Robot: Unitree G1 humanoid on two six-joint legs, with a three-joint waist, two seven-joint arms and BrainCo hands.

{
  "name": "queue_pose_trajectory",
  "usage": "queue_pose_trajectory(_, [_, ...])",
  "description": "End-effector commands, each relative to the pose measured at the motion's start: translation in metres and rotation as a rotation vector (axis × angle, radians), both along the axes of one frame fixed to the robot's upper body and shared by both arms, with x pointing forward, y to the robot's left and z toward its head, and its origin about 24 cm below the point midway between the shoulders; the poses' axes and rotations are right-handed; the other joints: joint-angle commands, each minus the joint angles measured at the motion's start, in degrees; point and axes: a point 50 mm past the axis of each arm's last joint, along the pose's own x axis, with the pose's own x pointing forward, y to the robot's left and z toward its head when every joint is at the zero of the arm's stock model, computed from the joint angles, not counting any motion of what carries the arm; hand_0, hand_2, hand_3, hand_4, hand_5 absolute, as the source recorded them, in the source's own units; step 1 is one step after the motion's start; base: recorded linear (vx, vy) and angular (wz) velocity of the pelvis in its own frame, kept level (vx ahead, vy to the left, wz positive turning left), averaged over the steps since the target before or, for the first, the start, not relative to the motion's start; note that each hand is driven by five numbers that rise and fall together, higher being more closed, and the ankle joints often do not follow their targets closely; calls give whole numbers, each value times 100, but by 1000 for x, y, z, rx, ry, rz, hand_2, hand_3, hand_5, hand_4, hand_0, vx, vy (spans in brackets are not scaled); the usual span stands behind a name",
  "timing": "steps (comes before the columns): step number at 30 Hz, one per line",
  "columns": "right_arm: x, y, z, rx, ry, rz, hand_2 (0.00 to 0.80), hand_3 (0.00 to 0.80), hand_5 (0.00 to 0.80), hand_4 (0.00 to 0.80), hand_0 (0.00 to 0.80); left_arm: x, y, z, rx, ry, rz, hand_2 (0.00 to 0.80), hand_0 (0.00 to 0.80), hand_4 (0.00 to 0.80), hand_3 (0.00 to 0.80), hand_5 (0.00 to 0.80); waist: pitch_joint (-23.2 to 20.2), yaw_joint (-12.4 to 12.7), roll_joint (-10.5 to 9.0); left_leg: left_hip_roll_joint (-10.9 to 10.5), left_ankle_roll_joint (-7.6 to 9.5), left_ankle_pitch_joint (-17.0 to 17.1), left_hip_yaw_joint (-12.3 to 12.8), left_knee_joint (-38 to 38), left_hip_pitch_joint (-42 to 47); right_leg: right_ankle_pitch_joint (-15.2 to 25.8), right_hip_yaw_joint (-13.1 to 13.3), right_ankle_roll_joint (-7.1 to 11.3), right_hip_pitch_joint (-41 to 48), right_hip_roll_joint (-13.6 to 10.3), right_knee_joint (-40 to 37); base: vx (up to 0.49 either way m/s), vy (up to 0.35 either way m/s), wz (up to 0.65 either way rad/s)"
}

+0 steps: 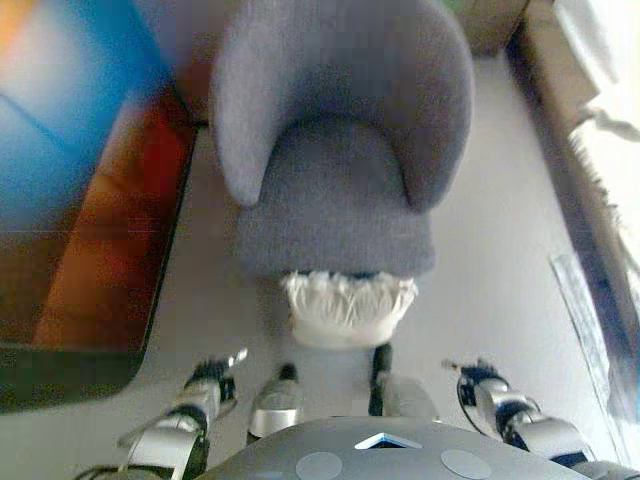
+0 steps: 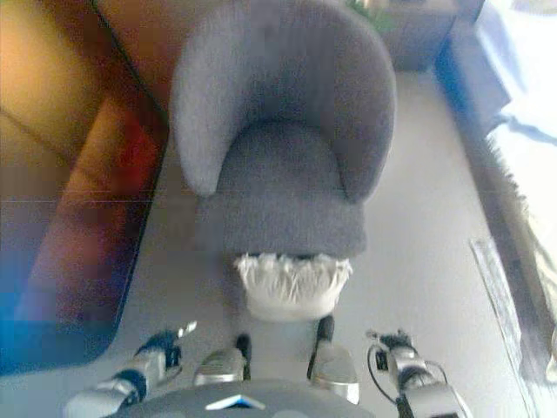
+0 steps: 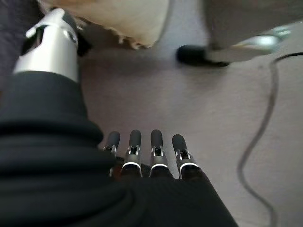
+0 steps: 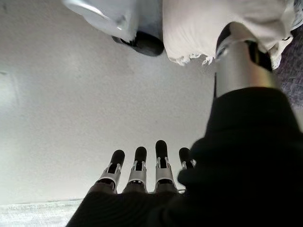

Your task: Pick up the cushion and take it to the sofa

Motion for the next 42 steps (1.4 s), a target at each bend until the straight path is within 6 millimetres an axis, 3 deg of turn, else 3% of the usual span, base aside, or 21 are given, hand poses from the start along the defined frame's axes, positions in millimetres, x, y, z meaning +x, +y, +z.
queue_pose_trajectory(1, [40, -11, 28, -130, -176, -14, 0, 0, 0, 0, 0, 37, 3, 24, 36, -181, 19, 0, 0, 0, 0, 0, 465, -50, -109, -29, 195, 271, -51, 175, -490, -763, 154, 258, 66, -191, 697, -118, -43, 3])
queue_pose_trajectory(3, [48, -11, 34, -157, -242, -41, 0, 0, 0, 0, 0, 34, -2, 23, 56, -238, -7, 0, 0, 0, 0, 0, 630, -1, -108, -81, 226, 263, -100, 277, -736, -750, 125, 255, -178, -208, 798, -125, -57, 0])
queue_pose_trajectory(6, [66, -7, 47, -193, -323, -9, 0, 0, 0, 0, 0, 46, -1, 32, 70, -290, 10, 0, 0, 0, 0, 0, 852, -51, -104, -115, 239, 256, -110, 451, -1056, -752, 177, 247, -517, -205, 995, -105, -10, 4])
queue_pose_trajectory(15, [137, 2, 113, -304, -585, 79, 0, 0, 0, 0, 0, 117, -31, 85, 35, -520, -43, 0, 0, 0, 0, 0, 1577, -200, -60, -205, 304, 419, -107, 811, -2127, -712, 297, 283, -1631, -181, 1511, -102, 27, 2])
queue_pose_trajectory(20, [163, 11, 148, -361, -719, 134, 0, 0, 0, 0, 0, 144, -47, 117, 17, -676, -107, 0, 0, 0, 0, 0, 1584, -254, -45, -192, 298, 544, -108, 817, -2787, -658, 333, 297, -2328, -112, 1640, -63, -2, 4])
queue_pose_trajectory(30, [205, 46, 220, -397, -1008, 282, 0, 0, 0, 0, 0, 182, -80, 182, 22, -942, -265, 0, 0, 0, 0, 0, 1584, -363, -42, -192, 244, 664, -185, 1002, -3957, -500, 451, 303, -3512, -3, 1758, -55, 22, -1])
queue_pose_trajectory(40, [224, 61, 269, -451, -1134, 378, 0, 0, 0, 0, 0, 203, -92, 236, 80, -1112, -368, 0, 0, 0, 0, 0, 1584, -403, -24, -204, 182, 638, -333, 1103, -4772, -457, 570, 318, -4301, 23, 1780, -43, 20, 2])
queue_pose_trajectory(41, [226, 61, 274, -454, -1146, 386, 0, 0, 0, 0, 0, 185, -123, 293, 304, -1623, -627, 0, 0, 0, 0, 0, 1584, -409, -48, -177, 153, 618, -346, 1136, -4861, -454, 582, 308, -4376, 38, 1807, -26, 39, 2])
queue_pose_trajectory(42, [229, 61, 280, -456, -1155, 393, 0, 0, 0, 0, 0, 190, -119, 308, 309, -1628, -625, 0, 0, 0, 0, 0, 1584, -415, -55, -168, 138, 618, -351, 1134, -4894, -461, 587, 309, -4408, 54, 1826, -31, 49, 2])
